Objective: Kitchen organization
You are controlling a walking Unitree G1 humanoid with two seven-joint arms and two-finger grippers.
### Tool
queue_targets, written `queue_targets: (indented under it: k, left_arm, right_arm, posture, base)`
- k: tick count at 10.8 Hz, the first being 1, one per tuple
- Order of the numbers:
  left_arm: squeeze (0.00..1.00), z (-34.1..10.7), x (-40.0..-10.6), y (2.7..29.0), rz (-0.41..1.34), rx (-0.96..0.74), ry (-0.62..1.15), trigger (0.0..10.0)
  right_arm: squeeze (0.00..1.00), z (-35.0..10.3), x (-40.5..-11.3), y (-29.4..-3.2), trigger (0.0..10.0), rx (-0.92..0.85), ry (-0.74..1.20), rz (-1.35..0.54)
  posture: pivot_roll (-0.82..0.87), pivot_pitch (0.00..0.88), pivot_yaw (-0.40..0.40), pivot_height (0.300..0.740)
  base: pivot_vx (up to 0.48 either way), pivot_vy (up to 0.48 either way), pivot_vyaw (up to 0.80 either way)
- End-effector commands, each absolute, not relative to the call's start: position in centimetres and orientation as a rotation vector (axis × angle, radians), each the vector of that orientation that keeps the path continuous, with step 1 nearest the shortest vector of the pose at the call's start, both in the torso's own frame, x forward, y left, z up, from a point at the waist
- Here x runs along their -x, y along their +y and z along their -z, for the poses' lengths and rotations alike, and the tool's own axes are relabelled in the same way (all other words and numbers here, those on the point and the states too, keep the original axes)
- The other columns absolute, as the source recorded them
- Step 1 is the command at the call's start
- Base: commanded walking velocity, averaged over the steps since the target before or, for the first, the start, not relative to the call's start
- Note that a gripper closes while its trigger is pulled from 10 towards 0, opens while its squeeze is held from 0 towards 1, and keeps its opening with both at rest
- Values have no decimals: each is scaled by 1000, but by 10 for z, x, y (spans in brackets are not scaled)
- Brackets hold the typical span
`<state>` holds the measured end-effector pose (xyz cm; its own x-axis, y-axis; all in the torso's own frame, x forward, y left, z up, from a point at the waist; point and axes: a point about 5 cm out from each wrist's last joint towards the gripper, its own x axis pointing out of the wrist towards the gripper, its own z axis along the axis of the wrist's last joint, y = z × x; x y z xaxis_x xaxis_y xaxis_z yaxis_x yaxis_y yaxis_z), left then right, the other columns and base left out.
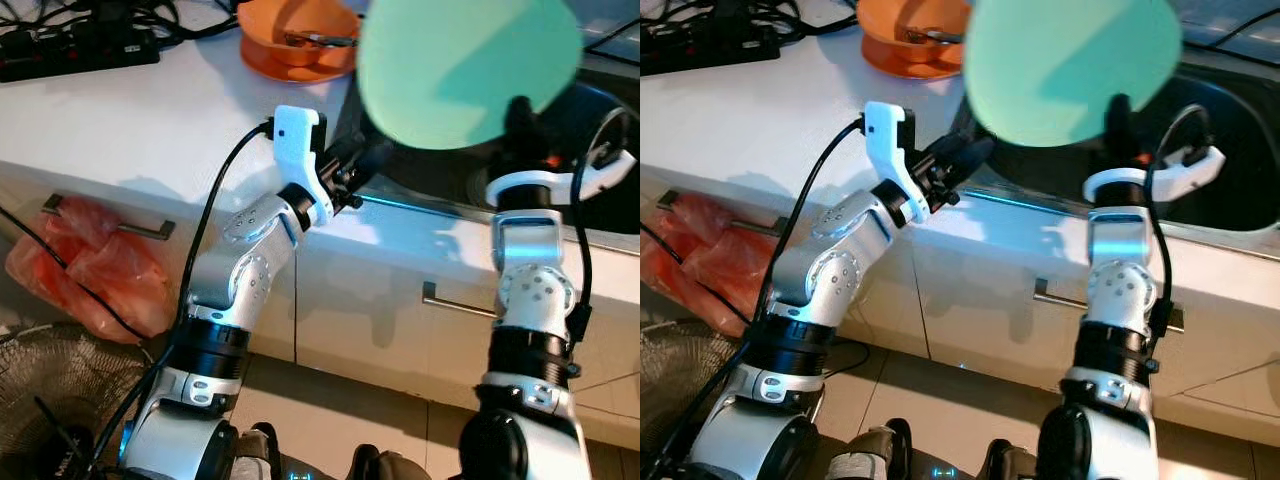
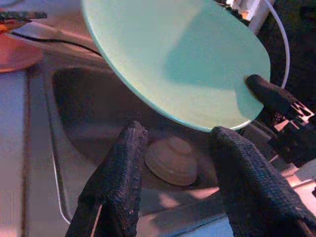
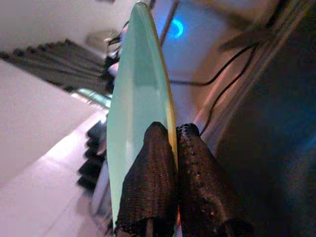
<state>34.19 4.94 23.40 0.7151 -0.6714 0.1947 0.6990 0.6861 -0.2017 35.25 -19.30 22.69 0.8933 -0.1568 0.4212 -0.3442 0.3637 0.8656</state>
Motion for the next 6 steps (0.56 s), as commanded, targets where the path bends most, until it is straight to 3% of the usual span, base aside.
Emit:
queue_targets:
  k: [1,2,3,6]
  left_arm:
    - [0,-232,-340,50,764,214,-108,10000]
    - [0,-229,-342,53,731,153,-106,10000]
    - [0,-226,-345,58,690,98,-113,10000]
    - [0,-225,-345,62,679,68,-122,10000]
  right_arm:
    - [0,-240,-353,-201,0,-1163,-539,-107]
    - [0,-239,-354,-204,6627,-1112,-536,-75]
    - [0,-238,-355,-208,10000,-1053,-537,-40]
    - [0,-237,-355,-213,10000,-897,-536,13]
  posture:
    - [127,172,-24,740]
    - [127,171,-25,740]
    - [125,172,-25,740]
    - [125,173,-27,740]
  base:
    - [0,0,0]
    - [0,0,0]
    - [0,0,0]
    - [0,0,0]
